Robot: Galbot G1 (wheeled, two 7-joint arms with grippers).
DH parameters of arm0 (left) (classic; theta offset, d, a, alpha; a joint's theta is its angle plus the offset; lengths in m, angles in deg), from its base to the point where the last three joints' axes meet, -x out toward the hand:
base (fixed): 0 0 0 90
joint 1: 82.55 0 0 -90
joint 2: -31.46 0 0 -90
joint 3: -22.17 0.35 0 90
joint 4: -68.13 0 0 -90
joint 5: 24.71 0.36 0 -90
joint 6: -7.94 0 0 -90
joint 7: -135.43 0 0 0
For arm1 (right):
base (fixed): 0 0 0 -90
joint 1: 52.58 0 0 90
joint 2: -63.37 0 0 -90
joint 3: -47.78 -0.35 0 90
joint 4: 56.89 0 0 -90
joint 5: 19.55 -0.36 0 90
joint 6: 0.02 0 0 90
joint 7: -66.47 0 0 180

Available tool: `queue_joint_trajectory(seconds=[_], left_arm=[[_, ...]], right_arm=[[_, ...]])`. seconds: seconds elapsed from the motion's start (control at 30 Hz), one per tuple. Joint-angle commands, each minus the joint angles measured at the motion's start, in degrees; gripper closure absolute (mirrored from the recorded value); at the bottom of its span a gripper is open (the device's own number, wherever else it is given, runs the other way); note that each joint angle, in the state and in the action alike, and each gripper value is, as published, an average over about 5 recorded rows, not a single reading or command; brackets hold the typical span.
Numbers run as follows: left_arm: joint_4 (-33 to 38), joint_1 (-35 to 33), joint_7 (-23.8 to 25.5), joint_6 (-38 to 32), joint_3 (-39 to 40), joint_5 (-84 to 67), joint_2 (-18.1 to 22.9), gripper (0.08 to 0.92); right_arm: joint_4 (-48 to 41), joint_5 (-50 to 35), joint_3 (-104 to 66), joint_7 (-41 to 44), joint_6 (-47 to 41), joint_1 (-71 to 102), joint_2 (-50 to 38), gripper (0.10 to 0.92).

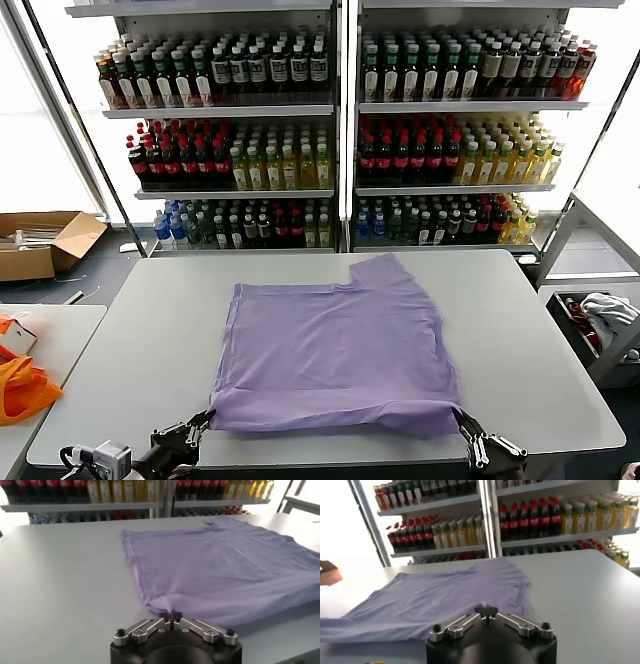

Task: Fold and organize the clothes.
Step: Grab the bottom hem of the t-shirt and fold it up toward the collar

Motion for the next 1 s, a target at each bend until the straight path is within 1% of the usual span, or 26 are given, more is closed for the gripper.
queue_joint_trajectory(seconds=[0.03,0.2,0.43,0.57,0.7,0.8,0.87,1.0], left_arm=[[-4.9,11.24,0.11,1.47,3.67,-8.14,-6.73,0.911],[-8.61,18.01,0.04,1.48,5.99,-9.73,-7.72,0.911],[-14.79,26.85,0.06,1.49,9.97,-10.79,-8.76,0.911],[-19.46,31.6,0.04,1.49,13.36,-10.52,-8.38,0.911],[-23.9,35.46,-0.7,1.45,16.98,-10.23,-7.13,0.911],[-25.71,37.13,-2.04,1.41,17.97,-10.2,-5.81,0.9],[-26.01,37.22,-2.97,1.41,17.52,-10.21,-5.09,0.866],[-24.5,34.64,-3.85,1.41,14.7,-10.0,-4.78,0.758]], right_arm=[[-4.83,-2.37,6.13,-7.32,-1.15,-17.5,-3.04,0.918],[-8.76,-4.3,7.99,-8.96,-1.21,-23.76,-5.38,0.918],[-13.9,-4.57,11.51,-9.38,-1.47,-29.09,-7.63,0.918],[-18.21,-3.83,15.74,-9.84,-2.38,-33.37,-7.33,0.918],[-24.13,-0.72,20.8,-9.65,-3.86,-38.0,-5.88,0.91],[-26.87,1.55,22.89,-9.36,-4.82,-40.11,-4.49,0.852],[-27.19,1.97,23.24,-9.53,-5.04,-40.51,-3.96,0.793],[-24.97,2.55,21.38,-9.56,-5.82,-38.55,-4.3,0.68]])
